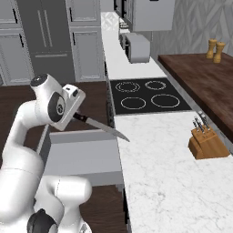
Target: Pick up the knife from the drawer and place it on the cutting board. Then place the meat from the plate to the cutting board.
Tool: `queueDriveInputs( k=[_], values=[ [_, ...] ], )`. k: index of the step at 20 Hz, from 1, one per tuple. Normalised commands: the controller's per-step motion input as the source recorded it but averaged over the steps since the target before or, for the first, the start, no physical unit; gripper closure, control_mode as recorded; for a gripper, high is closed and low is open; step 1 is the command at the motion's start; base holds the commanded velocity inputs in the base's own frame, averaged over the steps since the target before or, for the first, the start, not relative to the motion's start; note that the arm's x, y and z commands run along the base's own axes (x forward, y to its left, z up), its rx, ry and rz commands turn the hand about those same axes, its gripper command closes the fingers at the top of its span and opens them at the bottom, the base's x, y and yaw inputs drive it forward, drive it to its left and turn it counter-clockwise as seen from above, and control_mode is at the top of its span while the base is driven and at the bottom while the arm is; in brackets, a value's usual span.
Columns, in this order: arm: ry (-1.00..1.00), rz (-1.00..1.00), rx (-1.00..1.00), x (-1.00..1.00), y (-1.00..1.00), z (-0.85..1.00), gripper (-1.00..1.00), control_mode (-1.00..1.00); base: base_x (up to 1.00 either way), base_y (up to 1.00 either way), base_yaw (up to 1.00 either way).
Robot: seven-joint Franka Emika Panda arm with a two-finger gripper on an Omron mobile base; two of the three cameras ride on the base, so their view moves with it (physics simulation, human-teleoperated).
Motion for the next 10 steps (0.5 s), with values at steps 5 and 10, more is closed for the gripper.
queueDriveInputs(
  k=[5, 10],
  values=[
    [0.0, 0.0, 0.0, -0.03, 0.01, 0.0, 1.0, -1.0, 0.0, 0.0, 0.0],
    [0.0, 0.0, 0.0, -0.05, 0.07, 0.0, 1.0, -1.0, 0.0, 0.0, 0.0]
  ],
)
